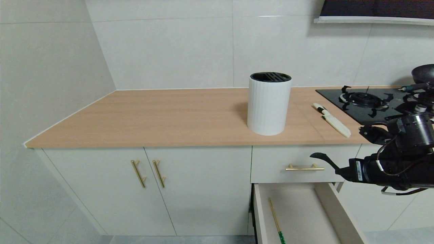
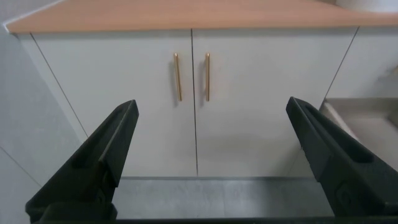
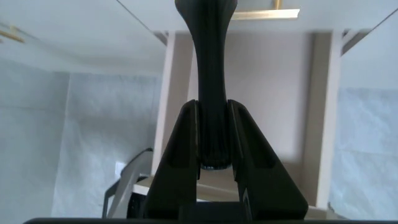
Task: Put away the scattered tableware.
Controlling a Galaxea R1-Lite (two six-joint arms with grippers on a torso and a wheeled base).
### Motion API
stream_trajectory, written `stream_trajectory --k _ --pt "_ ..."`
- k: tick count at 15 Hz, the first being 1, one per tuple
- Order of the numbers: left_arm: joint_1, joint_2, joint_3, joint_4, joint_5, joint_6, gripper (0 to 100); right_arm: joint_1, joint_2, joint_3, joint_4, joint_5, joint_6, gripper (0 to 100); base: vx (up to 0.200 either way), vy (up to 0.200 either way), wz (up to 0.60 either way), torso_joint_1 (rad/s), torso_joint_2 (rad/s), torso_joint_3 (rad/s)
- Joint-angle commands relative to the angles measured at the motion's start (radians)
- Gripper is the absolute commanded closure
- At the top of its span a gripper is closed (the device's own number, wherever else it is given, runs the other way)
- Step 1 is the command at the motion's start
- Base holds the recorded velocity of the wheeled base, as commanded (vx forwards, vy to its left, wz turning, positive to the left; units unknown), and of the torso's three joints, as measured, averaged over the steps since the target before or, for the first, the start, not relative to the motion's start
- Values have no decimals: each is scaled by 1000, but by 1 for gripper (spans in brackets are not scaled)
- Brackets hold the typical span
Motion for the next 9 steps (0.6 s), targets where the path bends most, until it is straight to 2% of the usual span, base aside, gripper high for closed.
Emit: stream_trajectory --k 1,9 --pt "0 0 0 0 0 0 0 1 29 1 -1 0 0 100 0 0 0 -198 496 295" --pt "0 0 0 0 0 0 0 1 63 21 -44 -16 0 100 0 0 0 -184 482 295"
